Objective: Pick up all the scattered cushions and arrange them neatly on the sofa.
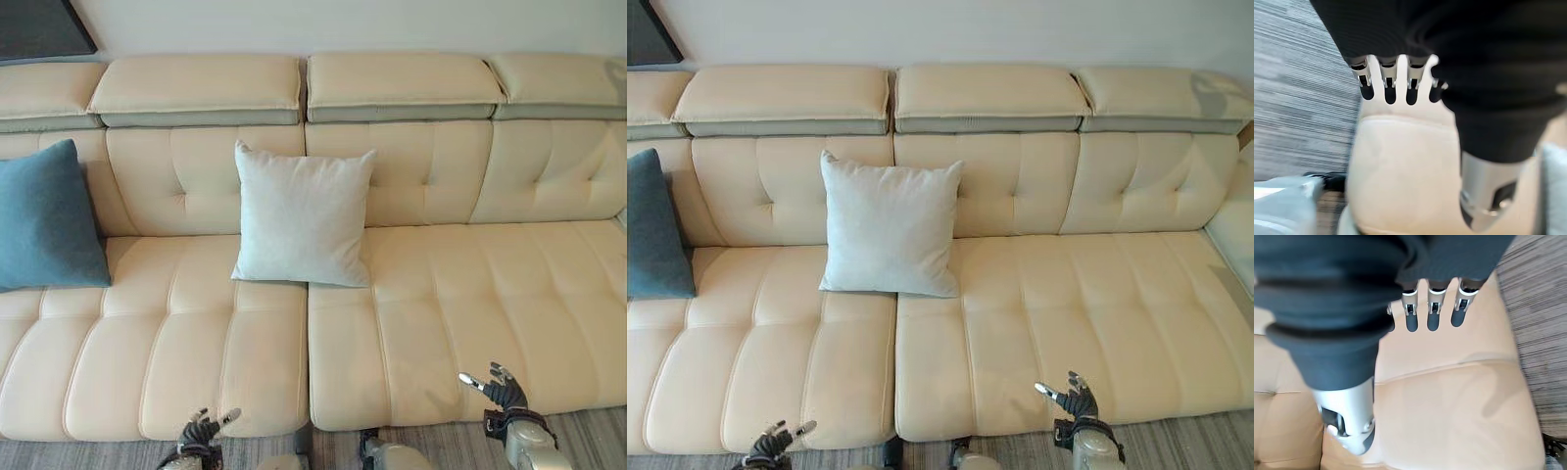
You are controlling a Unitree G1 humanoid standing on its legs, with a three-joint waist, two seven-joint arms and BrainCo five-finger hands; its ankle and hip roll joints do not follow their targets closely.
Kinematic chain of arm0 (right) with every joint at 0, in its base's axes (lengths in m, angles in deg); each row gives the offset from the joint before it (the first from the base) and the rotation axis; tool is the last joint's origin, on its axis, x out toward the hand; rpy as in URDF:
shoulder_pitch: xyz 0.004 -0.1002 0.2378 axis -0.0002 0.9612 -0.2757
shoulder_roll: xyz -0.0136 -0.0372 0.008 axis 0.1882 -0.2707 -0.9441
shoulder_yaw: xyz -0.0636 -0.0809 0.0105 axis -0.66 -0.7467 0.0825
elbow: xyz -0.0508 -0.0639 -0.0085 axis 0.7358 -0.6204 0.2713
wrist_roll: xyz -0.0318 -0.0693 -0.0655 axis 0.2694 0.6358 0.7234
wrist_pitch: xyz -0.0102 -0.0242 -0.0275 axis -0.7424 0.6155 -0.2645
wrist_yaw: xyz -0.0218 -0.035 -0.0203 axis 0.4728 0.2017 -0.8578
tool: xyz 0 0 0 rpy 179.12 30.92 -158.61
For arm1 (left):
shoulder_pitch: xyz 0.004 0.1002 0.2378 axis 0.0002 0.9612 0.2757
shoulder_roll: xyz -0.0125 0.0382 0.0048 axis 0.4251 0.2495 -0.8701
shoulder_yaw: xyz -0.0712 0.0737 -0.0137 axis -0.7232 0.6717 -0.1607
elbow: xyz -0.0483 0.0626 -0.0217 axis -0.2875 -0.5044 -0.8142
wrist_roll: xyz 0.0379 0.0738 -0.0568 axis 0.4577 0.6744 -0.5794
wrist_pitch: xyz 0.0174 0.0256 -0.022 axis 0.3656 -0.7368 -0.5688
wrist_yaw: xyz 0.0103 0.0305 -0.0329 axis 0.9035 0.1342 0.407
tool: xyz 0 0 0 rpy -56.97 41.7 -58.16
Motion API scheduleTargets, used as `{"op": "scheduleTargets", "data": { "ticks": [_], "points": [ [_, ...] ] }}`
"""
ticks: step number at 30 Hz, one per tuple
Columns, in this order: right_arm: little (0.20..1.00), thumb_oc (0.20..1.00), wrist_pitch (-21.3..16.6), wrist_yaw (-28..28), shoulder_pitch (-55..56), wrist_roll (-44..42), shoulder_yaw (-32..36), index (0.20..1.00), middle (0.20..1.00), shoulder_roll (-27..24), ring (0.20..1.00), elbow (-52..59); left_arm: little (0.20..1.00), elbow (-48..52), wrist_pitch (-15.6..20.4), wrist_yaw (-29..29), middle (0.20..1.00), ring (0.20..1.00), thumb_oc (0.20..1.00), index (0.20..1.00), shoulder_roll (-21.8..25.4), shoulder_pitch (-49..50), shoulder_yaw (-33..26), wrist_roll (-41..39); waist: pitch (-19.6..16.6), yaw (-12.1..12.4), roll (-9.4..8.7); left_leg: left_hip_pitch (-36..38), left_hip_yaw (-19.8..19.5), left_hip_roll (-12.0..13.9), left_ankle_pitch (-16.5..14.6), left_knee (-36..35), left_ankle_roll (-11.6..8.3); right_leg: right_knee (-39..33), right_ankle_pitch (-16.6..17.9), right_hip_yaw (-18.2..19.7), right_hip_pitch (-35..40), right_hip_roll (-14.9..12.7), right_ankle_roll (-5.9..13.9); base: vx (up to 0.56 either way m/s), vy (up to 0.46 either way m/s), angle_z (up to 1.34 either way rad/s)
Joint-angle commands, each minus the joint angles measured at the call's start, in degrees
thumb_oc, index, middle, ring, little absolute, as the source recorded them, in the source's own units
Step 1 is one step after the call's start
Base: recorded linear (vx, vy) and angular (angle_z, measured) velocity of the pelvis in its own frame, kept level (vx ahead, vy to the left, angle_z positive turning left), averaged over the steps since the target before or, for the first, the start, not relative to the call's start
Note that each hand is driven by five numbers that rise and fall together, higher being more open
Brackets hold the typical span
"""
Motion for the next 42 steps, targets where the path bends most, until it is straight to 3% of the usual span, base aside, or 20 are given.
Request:
{"op": "scheduleTargets", "data": {
  "ticks": [1, 3, 6, 8, 10, 12, 18, 19, 20, 21, 26, 30, 32, 33, 34, 35, 36, 39, 42],
  "points": [
    [1.0, 1.0, -1.8, -0.5, -3.3, -0.4, -0.6, 1.0, 1.0, -1.4, 1.0, -0.8, 1.0, -1.7, 1.4, -0.1, 1.0, 1.0, 1.0, 1.0, 0.9, -2.6, 1.5, 2.9, -0.3, -0.7, 0.96, 1.4, 1.6, -0.3, -5.3, 0.0, -1.05, 0.2, -10.1, -1.2, 6.9, -0.6, 4.06, -0.08, 0.079, -0.05],
    [1.0, 1.0, -1.8, -0.5, -4.1, 0.1, -1.2, 1.0, 1.0, -1.1, 1.0, -3.3, 1.0, -0.9, 2.4, 0.2, 1.0, 1.0, 1.0, 1.0, 0.6, -3.1, 1.5, 2.0, 1.2, -1.1, 0.93, 1.1, 2.1, -0.4, -5.2, 0.0, -0.49, 0.2, -7.9, -0.9, 5.8, -0.8, 4.33, -0.2, 0.104, -0.02],
    [1.0, 1.0, -1.8, -0.9, -5.2, 0.9, -1.9, 1.0, 1.0, -1.0, 1.0, -4.3, 1.0, -1.0, 2.8, 0.8, 1.0, 1.0, 1.0, 1.0, 1.1, -3.8, 1.5, 2.6, 2.4, -0.9, 1.22, 0.5, 3.4, 0.0, -4.8, 0.0, -0.29, 2.2, -7.6, -0.7, 3.7, -1.0, 4.71, -0.18, 0.056, -0.17],
    [1.0, 1.0, -1.9, -0.9, -5.8, 0.9, -2.1, 1.0, 1.0, -0.7, 1.0, -5.9, 1.0, 0.2, 3.1, 1.2, 1.0, 1.0, 1.0, 1.0, 1.8, -4.4, 1.6, 2.6, 3.8, -1.0, 2.22, -0.2, 4.1, 1.0, -3.9, 0.0, 0.23, 11.7, -11.4, -0.1, 1.6, -1.1, 4.26, -0.24, 0.054, -0.36],
    [1.0, 1.0, -2.0, -0.3, -5.3, 0.6, -2.4, 1.0, 1.0, -0.5, 1.0, -6.5, 1.0, -0.2, 3.1, 1.3, 1.0, 1.0, 1.0, 1.0, 2.2, -4.2, 1.3, 2.0, 2.8, -1.1, 2.45, -1.0, 4.0, 1.0, -3.9, 0.0, 0.18, 16.5, -15.1, 0.1, 3.0, -1.3, 3.34, -0.1, -0.006, -0.3],
    [1.0, 1.0, -1.8, -0.1, -4.8, 1.8, -3.1, 1.0, 1.0, -0.7, 1.0, -6.7, 1.0, -0.6, 2.9, 1.3, 1.0, 1.0, 1.0, 1.0, 2.3, -3.6, 1.0, 1.9, 1.8, -0.7, 2.17, -1.4, 3.9, 1.0, -3.8, 0.0, 0.01, 16.9, -15.6, 0.0, 5.1, -1.6, 3.22, -0.06, -0.09, -0.18],
    [1.0, 1.0, -0.5, 0.5, -4.4, 4.6, -5.2, 1.0, 1.0, -0.6, 1.0, -8.7, 1.0, -0.8, 2.7, 1.8, 1.0, 1.0, 1.0, 1.0, 1.9, -1.9, -0.1, 0.6, 0.3, 1.3, 0.73, -3.5, 4.9, 0.8, -2.6, 0.0, -0.35, 10.9, -15.6, -0.6, 12.3, -1.8, 3.75, -0.13, -0.165, -0.11],
    [1.0, 1.0, -0.2, 0.2, -5.0, 4.7, -5.8, 1.0, 1.0, -0.5, 1.0, -10.0, 1.0, -1.3, 2.7, 2.0, 1.0, 1.0, 1.0, 1.0, 1.8, -2.3, 0.0, 0.2, 0.4, 1.8, 0.46, -4.9, 5.6, 1.6, -0.9, 0.0, -1.22, 6.5, -17.5, -0.8, 13.3, -1.0, 3.19, -0.18, -0.184, -0.09],
    [1.0, 1.0, -0.2, 0.2, -5.0, 4.7, -5.8, 1.0, 1.0, -0.5, 1.0, -10.0, 1.0, -1.3, 2.7, 2.0, 1.0, 1.0, 1.0, 1.0, 1.7, -2.3, 0.0, 0.2, 0.3, 1.7, 0.53, -5.1, 5.5, 1.7, -0.8, 0.0, -1.24, 6.4, -17.4, -0.9, 13.2, -0.9, 3.14, -0.37, -0.374, -0.1],
    [1.0, 1.0, -0.1, 0.1, -5.0, 4.7, -6.3, 1.0, 1.0, -0.6, 1.0, -10.3, 1.0, -1.0, 2.8, 1.9, 1.0, 1.0, 1.0, 1.0, 1.6, -2.7, 0.6, 0.1, 0.8, 1.5, 0.69, -6.5, 5.2, 2.7, 1.7, 0.0, -2.36, 4.3, -18.4, -0.6, 13.2, 0.6, 1.76, -0.19, -0.195, -0.08],
    [1.0, 1.0, -0.7, -0.6, -5.1, 4.5, -7.4, 1.0, 1.0, -1.4, 1.0, -9.5, 1.0, -0.1, 2.6, 2.0, 1.0, 1.0, 1.0, 1.0, 1.1, -3.4, 2.1, 0.8, 3.9, 0.3, 1.86, -8.0, 3.0, 4.5, 4.7, 0.0, -4.99, 0.6, -17.6, -1.5, 13.8, 4.1, -0.3, -0.38, -0.358, 0.06],
    [1.0, 1.0, -0.6, -0.8, -4.6, 4.2, -7.3, 1.0, 1.0, -1.8, 1.0, -9.1, 1.0, 1.5, 2.6, 1.8, 1.0, 1.0, 1.0, 1.0, 0.8, -3.5, 3.4, 2.2, 5.1, -0.1, 1.92, -4.8, 3.0, 3.2, 3.7, 0.0, -4.09, 2.3, -16.7, -2.7, 13.0, 3.6, -1.09, -0.21, -0.148, 0.33],
    [1.0, 1.0, -0.6, -0.7, -4.4, 4.2, -7.4, 1.0, 1.0, -1.6, 1.0, -9.5, 1.0, 1.3, 2.6, 1.9, 1.0, 1.0, 1.0, 1.0, 0.6, -3.2, 3.5, 2.4, 4.5, 0.0, 1.41, -3.1, 1.8, 1.9, 0.1, 4.3, -2.9, 2.7, -16.3, -2.1, 12.2, 2.7, -1.13, -0.12, -0.073, 0.06],
    [1.0, 1.0, -0.6, -0.7, -4.4, 4.2, -7.4, 1.0, 1.0, -1.6, 1.0, -9.5, 1.0, 1.3, 2.6, 1.9, 1.0, 1.0, 1.0, 1.0, 0.6, -3.2, 3.5, 2.4, 4.4, -0.1, 1.43, -3.3, 1.7, 1.9, 0.1, 4.4, -2.9, 2.7, -16.3, -2.2, 12.1, 2.7, -1.14, -0.07, -0.032, -0.27],
    [1.0, 1.0, -0.5, -0.5, -4.3, 4.2, -7.5, 1.0, 1.0, -1.5, 1.0, -9.8, 1.0, 1.6, 2.7, 1.8, 1.0, 1.0, 1.0, 1.0, 0.6, -3.0, 3.5, 2.3, 4.2, -0.1, 1.16, -2.8, 1.3, 1.4, -2.0, 7.2, -2.42, 2.9, -16.2, -1.9, 11.9, 2.3, -1.22, -0.07, -0.034, -0.22],
    [1.0, 1.0, -0.3, -0.3, -4.5, 4.3, -7.9, 1.0, 1.0, -1.3, 1.0, -10.9, 1.0, 1.5, 2.6, 1.4, 1.0, 1.0, 1.0, 1.0, 0.5, -2.9, 3.3, 1.8, 3.5, 0.0, 0.78, -1.7, 0.2, 0.2, -6.5, 12.0, -1.5, 2.6, -15.9, -1.1, 11.5, 2.1, -1.25, -0.07, -0.033, -0.12],
    [1.0, 1.0, -0.4, -0.2, -4.7, 4.3, -8.3, 1.0, 1.0, -1.0, 1.0, -11.7, 1.0, 1.1, 2.6, 1.2, 1.0, 1.0, 1.0, 1.0, 0.5, -2.8, 3.5, 1.8, 3.1, 0.2, 0.8, -0.7, -0.5, -0.4, -7.4, 12.9, -1.35, 2.2, -15.6, -0.6, 11.5, 2.2, -1.09, -0.04, -0.016, -0.02],
    [1.0, 1.0, -0.2, 0.1, -4.5, 4.3, -8.5, 1.0, 1.0, -0.7, 1.0, -12.1, 1.0, 1.0, 2.5, 1.0, 1.0, 1.0, 1.0, 1.0, 0.4, -2.4, 3.5, 1.5, 2.6, 0.2, 0.95, 1.5, -0.8, -0.8, -8.7, 12.2, -0.97, 2.1, -15.3, -0.1, 11.4, 2.5, -0.83, 0.01, 0.034, -0.05],
    [1.0, 1.0, 0.2, 0.1, -3.9, 4.2, -8.5, 1.0, 1.0, -0.3, 1.0, -12.8, 1.0, 0.4, 1.9, 0.8, 1.0, 1.0, 1.0, 1.0, 0.2, -1.9, 4.6, 2.7, 0.9, -1.1, 2.21, 5.2, -1.1, -0.3, -6.2, 3.4, -1.18, 2.0, -14.8, -0.3, 10.7, 3.4, -0.42, 0.0, 0.093, 0.0]
  ]
}}
